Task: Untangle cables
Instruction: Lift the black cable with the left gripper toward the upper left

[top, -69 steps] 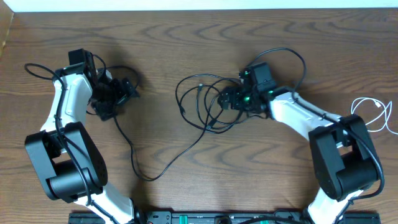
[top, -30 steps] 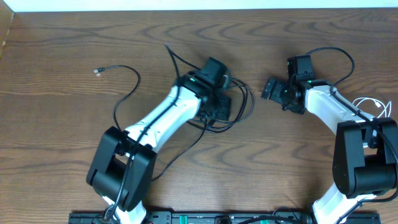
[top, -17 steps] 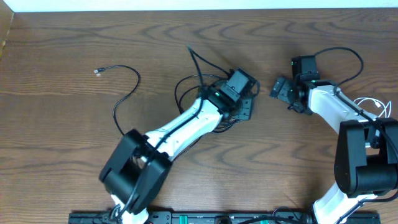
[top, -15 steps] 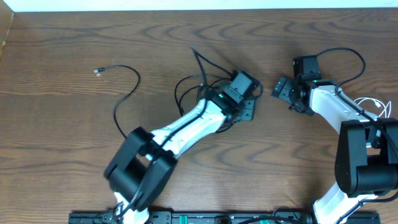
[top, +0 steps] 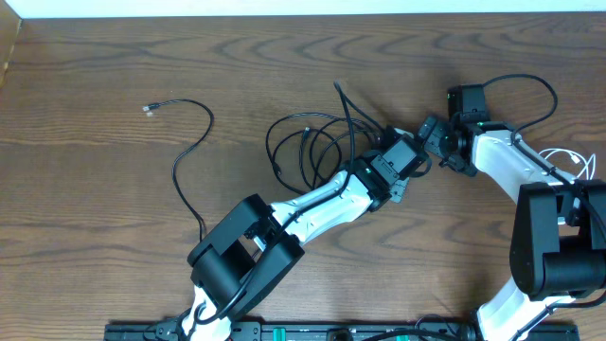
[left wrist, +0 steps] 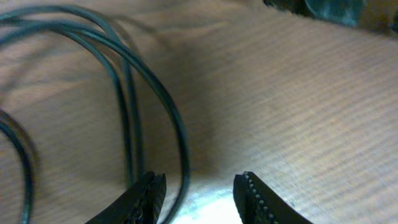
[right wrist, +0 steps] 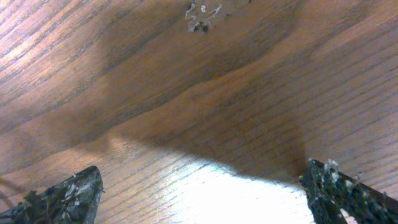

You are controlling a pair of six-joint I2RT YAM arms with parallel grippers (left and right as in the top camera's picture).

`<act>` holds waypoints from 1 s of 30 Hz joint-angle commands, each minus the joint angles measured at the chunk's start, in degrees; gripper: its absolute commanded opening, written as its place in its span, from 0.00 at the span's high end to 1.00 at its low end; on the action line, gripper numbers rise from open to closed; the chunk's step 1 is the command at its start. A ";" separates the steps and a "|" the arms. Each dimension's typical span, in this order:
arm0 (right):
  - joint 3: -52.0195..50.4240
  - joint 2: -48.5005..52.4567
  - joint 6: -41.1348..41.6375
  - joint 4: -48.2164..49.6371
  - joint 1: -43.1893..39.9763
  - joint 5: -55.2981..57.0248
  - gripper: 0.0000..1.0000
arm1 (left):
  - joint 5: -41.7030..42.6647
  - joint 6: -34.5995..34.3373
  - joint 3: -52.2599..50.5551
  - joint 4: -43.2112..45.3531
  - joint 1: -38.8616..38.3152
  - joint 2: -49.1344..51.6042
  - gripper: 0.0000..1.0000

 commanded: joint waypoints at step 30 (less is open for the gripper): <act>-0.39 -0.35 -6.97 5.07 0.42 -22.80 0.01 | -19.65 3.93 2.62 -0.98 12.87 -39.47 0.93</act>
